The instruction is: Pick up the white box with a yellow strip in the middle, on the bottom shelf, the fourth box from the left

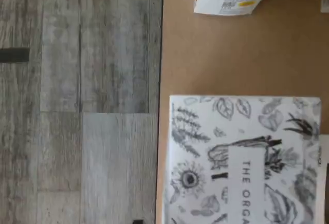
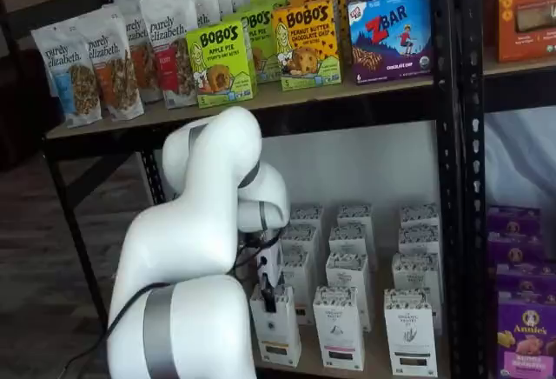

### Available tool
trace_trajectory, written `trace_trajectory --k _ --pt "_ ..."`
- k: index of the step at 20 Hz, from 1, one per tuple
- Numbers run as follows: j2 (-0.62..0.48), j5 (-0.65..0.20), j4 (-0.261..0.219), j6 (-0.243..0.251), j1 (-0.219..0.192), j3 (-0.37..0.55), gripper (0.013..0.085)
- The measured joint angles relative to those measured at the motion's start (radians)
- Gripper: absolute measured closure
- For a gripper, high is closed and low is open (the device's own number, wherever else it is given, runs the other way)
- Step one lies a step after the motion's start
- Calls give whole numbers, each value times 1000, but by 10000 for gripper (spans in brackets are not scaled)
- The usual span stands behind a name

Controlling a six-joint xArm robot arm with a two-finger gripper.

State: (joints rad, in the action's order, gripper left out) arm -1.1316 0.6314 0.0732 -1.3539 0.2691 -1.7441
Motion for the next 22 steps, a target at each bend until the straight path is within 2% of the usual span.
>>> trace_trajectory --k 8,17,21,22 --pt "-29 -16 -36 37 7 -17 130" --pt "-49 -28 -31 36 12 -29 130" --pt "-52 -28 -31 37 13 -32 290" --pt "-52 -30 -34 40 13 -31 290"
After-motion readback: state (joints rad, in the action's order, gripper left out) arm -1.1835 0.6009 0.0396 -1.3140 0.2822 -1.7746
